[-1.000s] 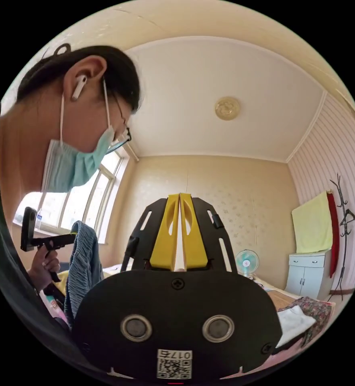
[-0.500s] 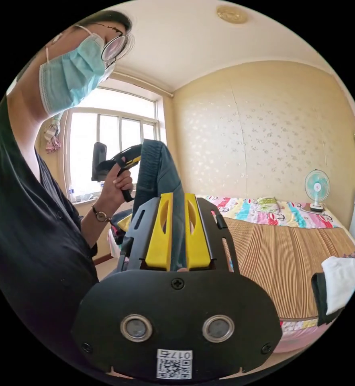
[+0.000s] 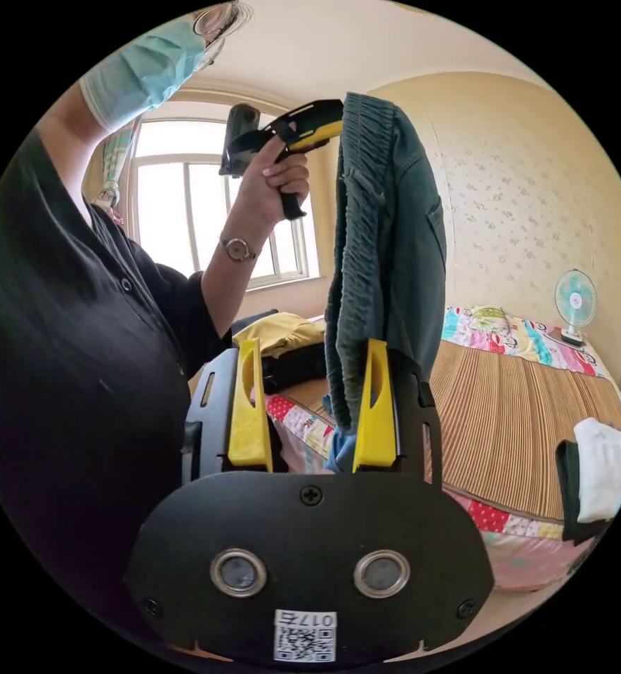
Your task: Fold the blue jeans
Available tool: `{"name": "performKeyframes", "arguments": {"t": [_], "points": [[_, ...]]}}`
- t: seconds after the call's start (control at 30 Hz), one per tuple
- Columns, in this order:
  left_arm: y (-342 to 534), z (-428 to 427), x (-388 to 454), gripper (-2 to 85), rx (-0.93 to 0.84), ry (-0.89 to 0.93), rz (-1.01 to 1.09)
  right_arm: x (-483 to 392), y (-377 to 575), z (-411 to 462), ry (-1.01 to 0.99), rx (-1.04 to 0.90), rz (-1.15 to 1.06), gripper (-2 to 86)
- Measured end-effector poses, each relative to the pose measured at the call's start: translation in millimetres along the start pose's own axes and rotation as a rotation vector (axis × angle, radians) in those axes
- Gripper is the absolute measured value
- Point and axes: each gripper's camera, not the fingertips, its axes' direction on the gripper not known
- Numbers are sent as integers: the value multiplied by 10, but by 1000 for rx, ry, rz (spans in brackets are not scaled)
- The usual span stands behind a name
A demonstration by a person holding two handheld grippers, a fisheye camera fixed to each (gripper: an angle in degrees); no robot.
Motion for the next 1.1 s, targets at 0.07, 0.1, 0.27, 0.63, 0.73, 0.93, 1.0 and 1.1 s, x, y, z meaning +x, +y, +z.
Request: {"name": "performKeyframes", "arguments": {"t": [0.07,0.1,0.27,0.63,0.73,0.93,1.0,1.1], "points": [[-56,159,62,27,-17,24,-9,53,154,29,69,-55,82,163],[-68,220,71,27,-16,46,-17,73,181,42,91,-71,108,154],[41,153,-76,28,21,40,-83,149,140,-314,251,16,160,49],[458,-749,-415,31,130,-144,-205,-25,-1164,-2067,727,368,-143,29],[482,-1234,-338,32,289,-146,-200,-321,-1516,-2050,807,471,-263,30],[334,-1536,-753,34,235,-339,-244,365,-2190,-1719,646,456,-214,41],[205,-1296,-1306,35,124,-419,-265,934,-2626,-1283,599,320,-192,50],[-30,-717,-2781,49,-65,-540,-318,2261,-3695,-193,596,57,-71,73]]}}
